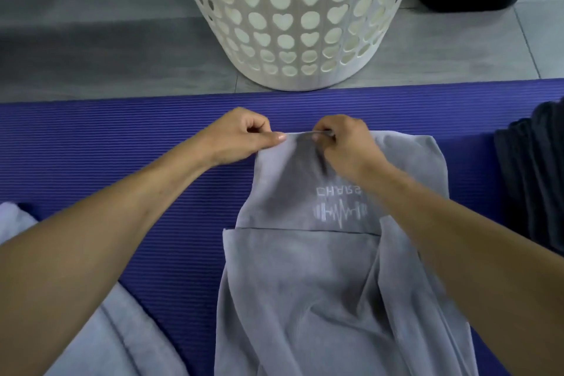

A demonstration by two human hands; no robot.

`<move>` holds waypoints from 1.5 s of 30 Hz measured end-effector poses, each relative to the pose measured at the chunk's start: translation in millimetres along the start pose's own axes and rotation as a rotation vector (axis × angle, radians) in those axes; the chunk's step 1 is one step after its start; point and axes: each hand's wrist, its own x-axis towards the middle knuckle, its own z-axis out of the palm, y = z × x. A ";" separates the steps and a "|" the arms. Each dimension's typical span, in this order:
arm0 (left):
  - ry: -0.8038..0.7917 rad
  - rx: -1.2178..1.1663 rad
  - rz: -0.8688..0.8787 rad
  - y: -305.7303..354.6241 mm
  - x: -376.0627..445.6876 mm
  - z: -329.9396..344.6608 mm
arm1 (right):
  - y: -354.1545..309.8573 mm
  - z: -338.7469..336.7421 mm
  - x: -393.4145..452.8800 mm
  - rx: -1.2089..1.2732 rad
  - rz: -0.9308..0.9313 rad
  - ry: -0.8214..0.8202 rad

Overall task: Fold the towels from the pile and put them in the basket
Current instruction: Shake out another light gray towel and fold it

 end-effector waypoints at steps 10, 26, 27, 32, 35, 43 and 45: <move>0.220 -0.027 -0.101 -12.3 -13.1 -21.0 | 11.0 2.9 -9.1 0.142 0.120 0.039; 0.279 -0.184 0.070 0.0 -33.0 111.6 | 60.8 -78.5 -116.5 0.205 0.178 -0.075; 0.230 -0.182 0.078 5.0 -33.4 122.6 | 66.3 -83.2 -122.1 0.258 0.224 -0.102; 0.008 -0.129 0.094 27.2 -31.9 161.7 | 82.0 -83.6 -138.2 0.351 0.300 -0.319; -0.012 -0.012 0.101 26.7 -34.9 170.5 | 80.5 -81.8 -141.2 0.398 0.271 -0.254; 0.120 0.113 0.073 3.2 -61.5 172.3 | 70.1 -69.1 -143.2 0.312 0.246 -0.203; 0.199 0.049 0.041 5.4 -64.5 165.6 | 70.2 -66.5 -143.9 0.337 0.261 -0.108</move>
